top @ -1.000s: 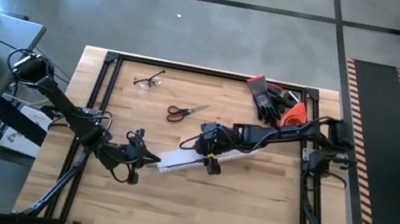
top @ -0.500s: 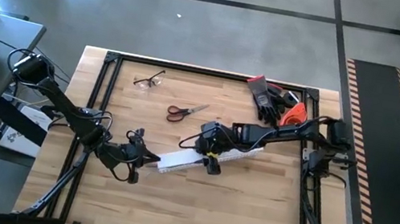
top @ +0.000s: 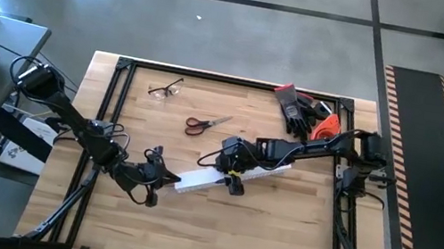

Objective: Ziptie cables
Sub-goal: Close the white cable duct lid

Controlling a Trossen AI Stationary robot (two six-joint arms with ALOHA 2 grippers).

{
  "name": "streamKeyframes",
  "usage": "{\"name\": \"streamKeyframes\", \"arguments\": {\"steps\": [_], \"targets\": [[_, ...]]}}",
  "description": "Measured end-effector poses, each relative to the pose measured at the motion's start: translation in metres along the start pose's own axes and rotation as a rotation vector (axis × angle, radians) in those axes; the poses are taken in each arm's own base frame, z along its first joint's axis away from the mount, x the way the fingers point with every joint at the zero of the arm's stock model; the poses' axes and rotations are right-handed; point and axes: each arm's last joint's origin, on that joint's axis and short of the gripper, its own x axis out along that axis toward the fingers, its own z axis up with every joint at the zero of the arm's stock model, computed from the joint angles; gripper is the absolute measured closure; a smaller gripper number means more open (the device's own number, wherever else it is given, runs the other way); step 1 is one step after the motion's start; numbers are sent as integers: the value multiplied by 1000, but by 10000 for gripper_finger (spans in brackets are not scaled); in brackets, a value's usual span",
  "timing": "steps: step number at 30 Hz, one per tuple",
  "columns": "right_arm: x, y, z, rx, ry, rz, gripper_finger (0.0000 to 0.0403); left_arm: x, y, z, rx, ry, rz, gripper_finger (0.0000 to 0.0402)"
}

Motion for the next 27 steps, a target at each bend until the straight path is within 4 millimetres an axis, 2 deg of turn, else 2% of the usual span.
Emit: {"name": "streamKeyframes", "arguments": {"steps": [8, 14, 27], "targets": [[-8, 1, 3, -16, -10, -3, 184, 3, -2, -2, -2, -3, -2, 401], [-16, 0, 14, -41, 2, 0, 184, 4, -1, -2, -4, -2, -3, 401], [-14, 3, 12, -61, 25, 13, 184, 5, 0, -1, -1, 0, 1, 401]]}}
